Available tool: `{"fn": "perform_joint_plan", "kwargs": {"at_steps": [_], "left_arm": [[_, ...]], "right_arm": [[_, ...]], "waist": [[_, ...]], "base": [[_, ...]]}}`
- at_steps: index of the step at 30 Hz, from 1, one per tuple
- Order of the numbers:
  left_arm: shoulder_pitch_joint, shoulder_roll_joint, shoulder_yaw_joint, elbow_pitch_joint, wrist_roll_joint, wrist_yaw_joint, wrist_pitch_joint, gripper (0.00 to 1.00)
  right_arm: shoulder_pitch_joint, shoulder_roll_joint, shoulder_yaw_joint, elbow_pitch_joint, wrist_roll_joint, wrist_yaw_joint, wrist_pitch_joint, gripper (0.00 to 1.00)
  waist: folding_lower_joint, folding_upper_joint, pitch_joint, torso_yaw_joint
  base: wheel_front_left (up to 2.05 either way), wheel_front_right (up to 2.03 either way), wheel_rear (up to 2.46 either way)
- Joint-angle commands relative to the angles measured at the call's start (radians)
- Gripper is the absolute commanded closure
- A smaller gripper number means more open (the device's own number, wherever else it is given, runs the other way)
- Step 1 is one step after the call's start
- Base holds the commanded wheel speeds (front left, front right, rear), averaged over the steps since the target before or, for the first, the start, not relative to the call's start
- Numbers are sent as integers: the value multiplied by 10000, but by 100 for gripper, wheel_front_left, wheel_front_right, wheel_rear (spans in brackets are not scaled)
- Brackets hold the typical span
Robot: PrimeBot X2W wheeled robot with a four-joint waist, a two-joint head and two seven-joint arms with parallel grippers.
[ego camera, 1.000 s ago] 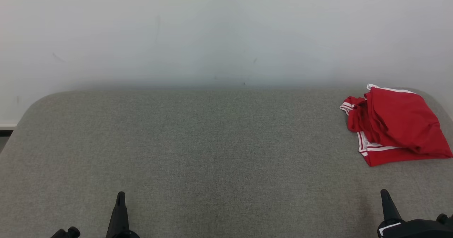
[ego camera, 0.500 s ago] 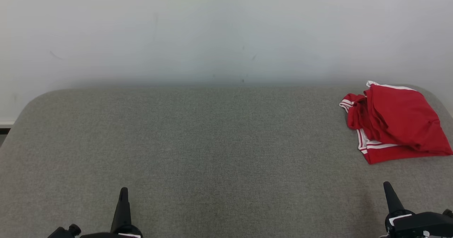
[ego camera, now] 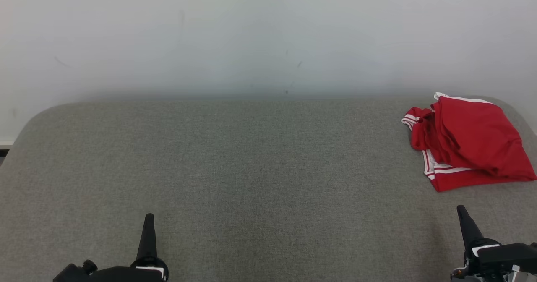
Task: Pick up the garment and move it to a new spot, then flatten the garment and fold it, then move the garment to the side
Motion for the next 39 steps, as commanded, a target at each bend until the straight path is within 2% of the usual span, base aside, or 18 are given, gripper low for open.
{"fn": "perform_joint_plan", "kwargs": {"at_steps": [1,39], "left_arm": [[-211,-4,-33,-41,-236,-54,61,100],[-714,-31,-381,33,-3391,-79,327,100]], "right_arm": [[-155,-58,-82,-46,288,-13,96,100],[-827,-107,-761,108,3218,-20,1324,100]], "waist": [[0,-1,14,-6],[0,-1,349,-128]], "base": [[0,0,0],[0,0,0]]}}
